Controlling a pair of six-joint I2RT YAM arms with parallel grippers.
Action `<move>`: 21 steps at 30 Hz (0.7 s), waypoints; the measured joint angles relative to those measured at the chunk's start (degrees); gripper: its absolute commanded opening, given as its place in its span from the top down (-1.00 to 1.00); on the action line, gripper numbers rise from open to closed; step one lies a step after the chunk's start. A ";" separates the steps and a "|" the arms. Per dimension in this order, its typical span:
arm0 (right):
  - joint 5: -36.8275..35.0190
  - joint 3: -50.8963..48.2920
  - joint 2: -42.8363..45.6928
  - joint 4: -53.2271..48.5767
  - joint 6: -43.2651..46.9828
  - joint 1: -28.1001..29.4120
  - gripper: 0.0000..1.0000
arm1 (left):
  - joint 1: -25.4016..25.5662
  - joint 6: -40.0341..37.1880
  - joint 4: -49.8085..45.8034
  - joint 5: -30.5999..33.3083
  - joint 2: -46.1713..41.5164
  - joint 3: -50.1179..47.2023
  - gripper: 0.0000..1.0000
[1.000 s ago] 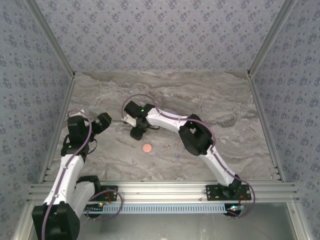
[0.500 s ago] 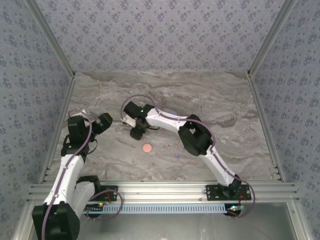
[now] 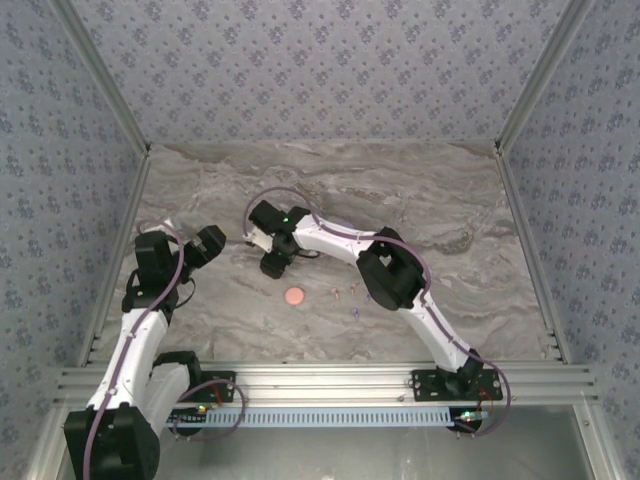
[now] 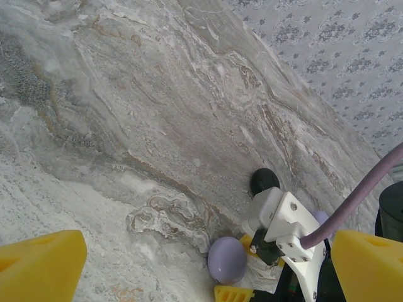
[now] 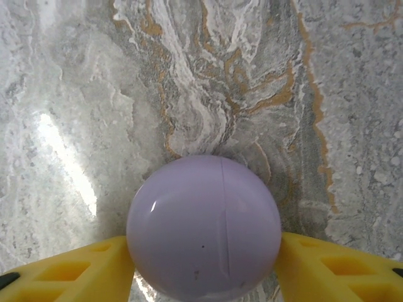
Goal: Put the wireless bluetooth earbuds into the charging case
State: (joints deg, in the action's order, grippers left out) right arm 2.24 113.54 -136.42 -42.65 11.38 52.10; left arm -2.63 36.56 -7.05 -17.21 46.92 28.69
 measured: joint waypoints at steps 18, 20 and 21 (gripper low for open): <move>-2.05 -23.69 15.76 19.30 3.06 -1.36 0.11 | 0.02 0.07 2.60 -8.02 0.07 -0.04 -0.98; -2.01 -28.63 21.18 22.36 3.56 -1.79 0.11 | 0.44 0.24 3.82 -10.25 0.31 -0.04 -0.98; -2.01 -30.86 23.96 24.04 3.76 -2.03 0.11 | 0.98 0.46 4.55 -11.26 0.63 -0.04 -0.98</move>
State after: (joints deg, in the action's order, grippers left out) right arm 0.23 82.67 -112.46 -18.61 15.14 50.06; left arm -1.65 37.01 -2.50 -28.47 47.55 28.64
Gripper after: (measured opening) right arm 0.449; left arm 0.993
